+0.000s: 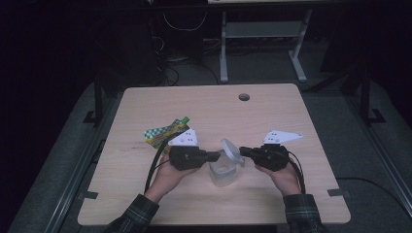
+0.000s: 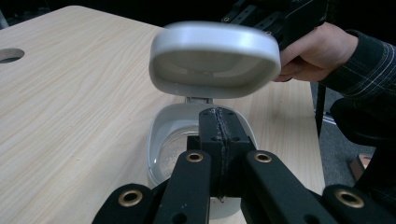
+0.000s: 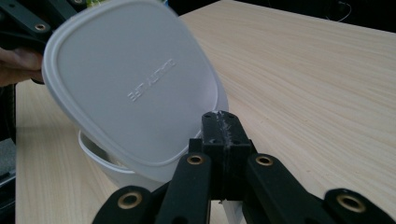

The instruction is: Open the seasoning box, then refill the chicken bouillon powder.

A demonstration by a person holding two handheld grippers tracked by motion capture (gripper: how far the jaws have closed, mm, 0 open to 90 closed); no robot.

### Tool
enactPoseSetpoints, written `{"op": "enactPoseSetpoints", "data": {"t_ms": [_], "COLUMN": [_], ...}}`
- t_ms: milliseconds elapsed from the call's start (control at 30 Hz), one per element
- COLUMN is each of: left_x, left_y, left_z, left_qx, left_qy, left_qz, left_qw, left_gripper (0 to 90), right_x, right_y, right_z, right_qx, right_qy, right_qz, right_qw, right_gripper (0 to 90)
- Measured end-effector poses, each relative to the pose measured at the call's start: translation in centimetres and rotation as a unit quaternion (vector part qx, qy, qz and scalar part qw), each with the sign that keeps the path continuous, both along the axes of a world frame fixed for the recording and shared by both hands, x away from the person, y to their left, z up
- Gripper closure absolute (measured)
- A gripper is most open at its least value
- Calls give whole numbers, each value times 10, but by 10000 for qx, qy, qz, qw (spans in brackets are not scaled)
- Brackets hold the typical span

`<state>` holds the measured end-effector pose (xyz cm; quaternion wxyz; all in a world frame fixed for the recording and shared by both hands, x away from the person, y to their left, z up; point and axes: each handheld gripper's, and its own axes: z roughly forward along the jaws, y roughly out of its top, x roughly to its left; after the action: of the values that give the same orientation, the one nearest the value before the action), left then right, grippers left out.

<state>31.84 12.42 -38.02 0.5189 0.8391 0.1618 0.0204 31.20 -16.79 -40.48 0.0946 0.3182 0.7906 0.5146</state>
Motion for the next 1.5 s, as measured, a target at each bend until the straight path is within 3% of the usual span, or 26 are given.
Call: {"op": "enactPoseSetpoints", "data": {"t_ms": [100, 267, 933, 1200, 1500], "left_x": [0, 0, -5, -11, -21], "left_y": [0, 2, 21, 34, 46], "left_z": [1, 2, 7, 3, 1], "left_qx": [3, 18, 92, 183, 198], "left_qy": [9, 37, 110, 194, 285], "left_qz": [7, 33, 132, 221, 287], "left_qw": [10000, 10000, 9998, 9994, 9990], "left_gripper": [900, 900, 887, 845, 732], "right_x": [0, 1, -7, -14, -21], "right_y": [2, 1, -26, -42, -47], "right_z": [-1, -2, -14, -20, -27], "right_qx": [-115, -87, -195, -213, -212], "right_qy": [40, 54, 100, 131, 114], "right_qz": [-3, 23, -437, -644, -769], "right_qw": [9999, 9999, 9988, 9976, 9968], "right_gripper": [900, 900, 893, 770, 574]}}
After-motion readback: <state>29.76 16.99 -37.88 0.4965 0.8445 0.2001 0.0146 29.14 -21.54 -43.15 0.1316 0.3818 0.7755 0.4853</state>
